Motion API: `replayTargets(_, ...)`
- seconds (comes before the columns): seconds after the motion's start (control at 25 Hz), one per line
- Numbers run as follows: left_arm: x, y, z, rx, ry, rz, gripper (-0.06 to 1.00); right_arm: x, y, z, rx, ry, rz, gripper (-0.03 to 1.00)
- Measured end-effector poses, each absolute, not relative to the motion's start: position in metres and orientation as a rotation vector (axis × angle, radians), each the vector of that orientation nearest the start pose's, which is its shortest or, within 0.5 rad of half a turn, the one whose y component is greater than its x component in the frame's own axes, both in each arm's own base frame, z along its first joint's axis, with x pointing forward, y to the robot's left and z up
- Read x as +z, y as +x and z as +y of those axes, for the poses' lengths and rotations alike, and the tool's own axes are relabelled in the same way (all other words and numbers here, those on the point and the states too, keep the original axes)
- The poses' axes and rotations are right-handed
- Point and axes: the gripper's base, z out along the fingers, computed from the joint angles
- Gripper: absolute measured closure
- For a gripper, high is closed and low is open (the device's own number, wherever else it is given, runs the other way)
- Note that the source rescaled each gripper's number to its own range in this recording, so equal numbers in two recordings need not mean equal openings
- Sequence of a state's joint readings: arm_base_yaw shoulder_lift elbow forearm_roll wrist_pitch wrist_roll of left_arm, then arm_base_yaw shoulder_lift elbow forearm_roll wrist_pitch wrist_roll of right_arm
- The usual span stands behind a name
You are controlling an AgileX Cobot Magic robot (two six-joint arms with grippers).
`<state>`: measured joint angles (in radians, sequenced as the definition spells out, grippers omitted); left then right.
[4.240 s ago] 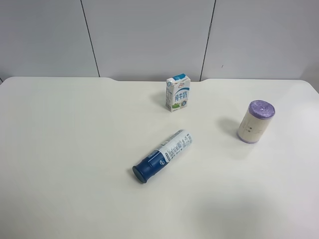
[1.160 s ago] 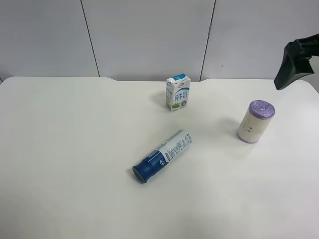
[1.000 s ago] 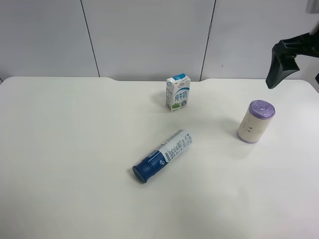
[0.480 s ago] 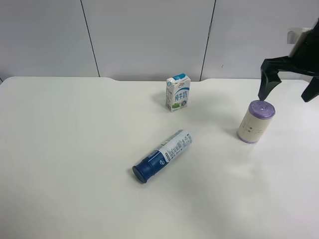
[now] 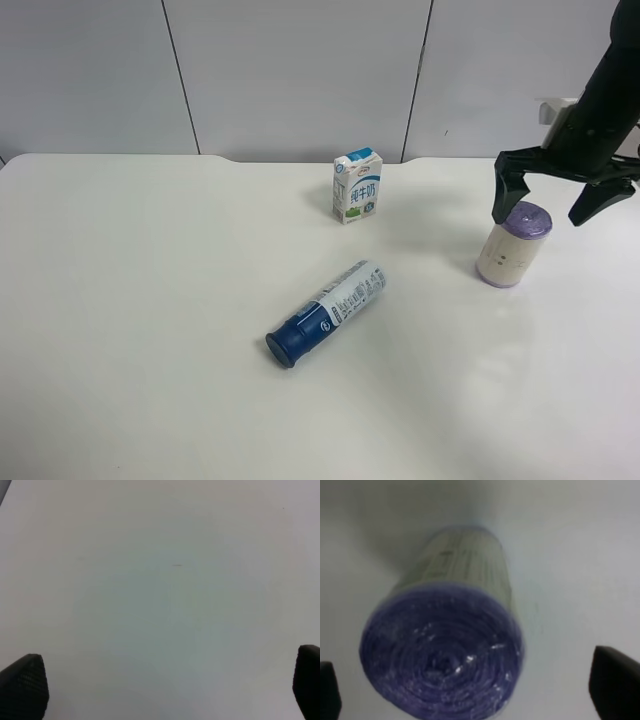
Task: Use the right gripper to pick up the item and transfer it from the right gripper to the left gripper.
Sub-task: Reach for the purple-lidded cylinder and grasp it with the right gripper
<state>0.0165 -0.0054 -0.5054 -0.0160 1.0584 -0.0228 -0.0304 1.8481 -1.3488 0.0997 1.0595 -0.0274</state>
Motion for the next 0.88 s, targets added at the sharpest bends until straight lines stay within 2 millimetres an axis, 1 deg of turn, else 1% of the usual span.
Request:
replayTargets(0.64,0.279,-0.006,-0.001,-0.023,-0.039,2.031,-0.06,0.173,0.374,-0.002,0.155,0.061,3.105,-0.03)
replayTargets(0.68,0.279,-0.006,-0.001,-0.023,-0.039,2.031,-0.06,0.172,0.374,-0.002,0.156,0.062,3.108,-0.02)
replayTargets(0.72,0.279,-0.006,-0.001,-0.023,-0.039,2.031,-0.06,0.170,0.374,-0.002,0.156,0.062,3.112,0.03)
replayTargets(0.8,0.279,-0.006,-0.001,-0.023,-0.039,2.031,-0.06,0.169,0.374,-0.002,0.156,0.062,3.115,0.17)
replayTargets(0.88,0.279,-0.006,-0.001,-0.023,-0.039,2.031,-0.06,0.169,0.374,-0.002,0.156,0.062,3.115,0.38)
